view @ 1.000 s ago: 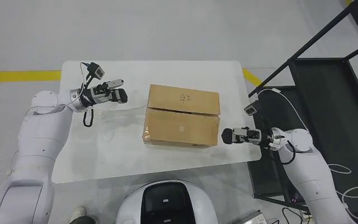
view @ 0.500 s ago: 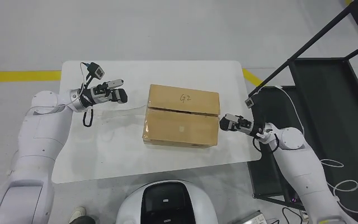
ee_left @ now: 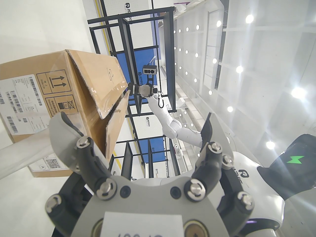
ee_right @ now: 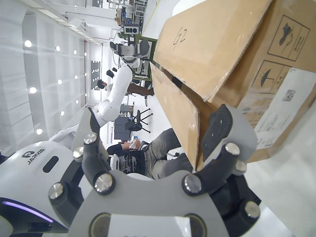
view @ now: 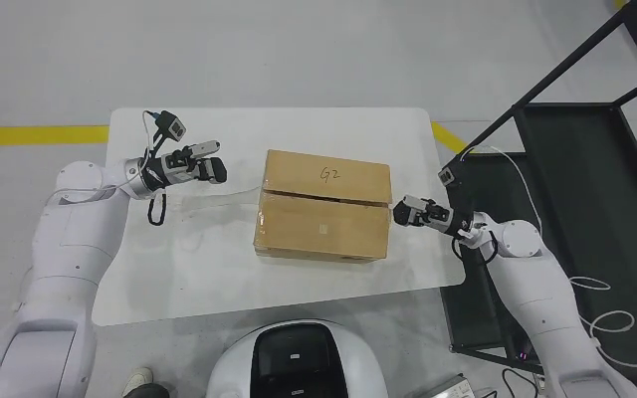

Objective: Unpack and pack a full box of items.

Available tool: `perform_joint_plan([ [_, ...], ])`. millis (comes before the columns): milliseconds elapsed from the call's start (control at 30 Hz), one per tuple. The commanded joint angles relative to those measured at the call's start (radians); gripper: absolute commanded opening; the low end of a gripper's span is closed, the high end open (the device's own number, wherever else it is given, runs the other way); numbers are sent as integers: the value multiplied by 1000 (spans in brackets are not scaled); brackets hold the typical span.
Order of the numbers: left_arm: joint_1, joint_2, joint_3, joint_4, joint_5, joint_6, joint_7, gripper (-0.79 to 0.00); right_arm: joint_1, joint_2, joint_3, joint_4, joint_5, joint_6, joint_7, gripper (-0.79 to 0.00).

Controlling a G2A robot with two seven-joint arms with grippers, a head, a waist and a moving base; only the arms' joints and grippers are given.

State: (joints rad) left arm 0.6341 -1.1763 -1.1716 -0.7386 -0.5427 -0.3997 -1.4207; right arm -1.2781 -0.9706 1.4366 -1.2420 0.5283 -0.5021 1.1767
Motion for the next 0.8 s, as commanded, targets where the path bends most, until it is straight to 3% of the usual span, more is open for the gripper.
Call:
perform_joint_plan([
  [0,0,0,0,0,0,0,0,0,4,-2,-14,5,-8,4,4,0],
  [433,0,0,0,0,0,0,0,0,39,-17,-99,19,54,36,96,0],
  [767,0,0,0,0,0,0,0,0,-60,14,8,-127,137,106,248,0],
])
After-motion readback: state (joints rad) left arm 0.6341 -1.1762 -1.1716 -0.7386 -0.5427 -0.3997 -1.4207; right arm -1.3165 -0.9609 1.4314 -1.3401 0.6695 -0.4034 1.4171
